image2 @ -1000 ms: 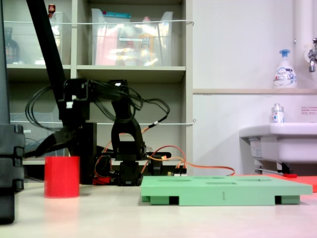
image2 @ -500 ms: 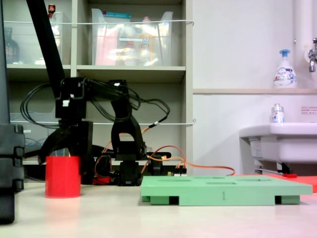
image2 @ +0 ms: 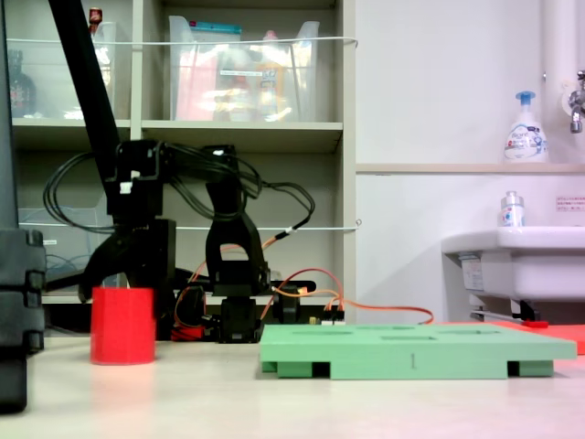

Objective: Put the octagonal pillar block into the corresponding hole

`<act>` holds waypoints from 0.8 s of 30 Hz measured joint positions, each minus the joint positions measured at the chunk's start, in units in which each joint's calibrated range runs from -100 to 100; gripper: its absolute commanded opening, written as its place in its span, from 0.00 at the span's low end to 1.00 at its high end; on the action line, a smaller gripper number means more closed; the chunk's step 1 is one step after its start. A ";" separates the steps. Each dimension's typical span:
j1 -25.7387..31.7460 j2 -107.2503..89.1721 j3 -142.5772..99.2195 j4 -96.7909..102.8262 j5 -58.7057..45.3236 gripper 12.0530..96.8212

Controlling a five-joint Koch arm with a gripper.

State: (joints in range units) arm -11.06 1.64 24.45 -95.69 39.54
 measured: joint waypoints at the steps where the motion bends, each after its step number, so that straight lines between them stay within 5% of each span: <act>1: 0.05 -1.09 -0.10 0.00 0.00 0.31; 13: 6.59 -21.61 -0.78 -0.98 4.69 0.31; 24: 21.83 -30.23 -0.78 -1.66 17.19 0.31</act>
State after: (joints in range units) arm 10.77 -28.59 23.66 -97.36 56.73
